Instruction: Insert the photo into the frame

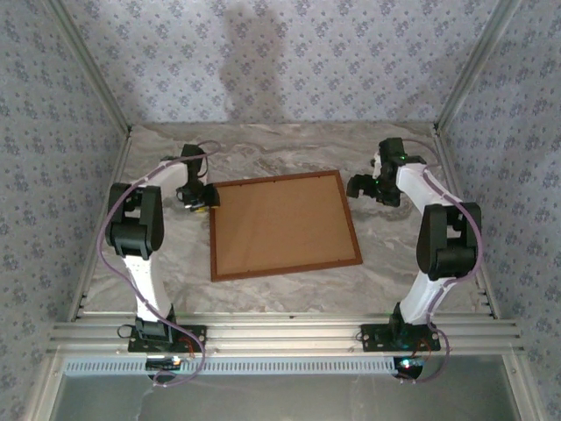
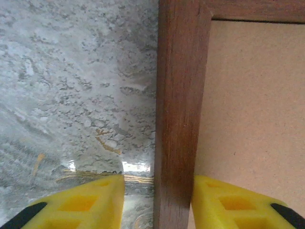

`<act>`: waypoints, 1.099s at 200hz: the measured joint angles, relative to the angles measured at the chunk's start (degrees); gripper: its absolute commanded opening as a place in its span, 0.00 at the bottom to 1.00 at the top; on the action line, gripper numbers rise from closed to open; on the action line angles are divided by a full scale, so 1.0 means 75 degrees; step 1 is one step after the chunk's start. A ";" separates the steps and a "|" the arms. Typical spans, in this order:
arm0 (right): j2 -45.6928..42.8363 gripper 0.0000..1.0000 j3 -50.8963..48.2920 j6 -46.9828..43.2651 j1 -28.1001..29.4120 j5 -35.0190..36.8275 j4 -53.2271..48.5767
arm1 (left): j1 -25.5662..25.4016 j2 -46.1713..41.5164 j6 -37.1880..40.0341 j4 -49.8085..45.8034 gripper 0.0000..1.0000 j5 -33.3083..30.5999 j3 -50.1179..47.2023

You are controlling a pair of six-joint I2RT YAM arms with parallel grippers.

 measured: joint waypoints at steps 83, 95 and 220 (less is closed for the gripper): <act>-0.0187 1.00 -0.0478 -0.0137 -0.0172 -0.0143 0.0469 | -0.0522 0.0143 0.0318 -0.0052 0.17 -0.0125 0.0309; -0.0157 1.00 -0.0428 -0.0230 -0.0204 -0.0163 0.0367 | -0.0632 0.0175 0.0393 -0.0055 0.17 -0.0119 0.0356; 0.0600 0.91 -0.0119 -0.0877 -0.0216 0.0886 -0.0425 | -0.0860 0.0329 0.0627 -0.0274 0.16 -0.0099 0.0629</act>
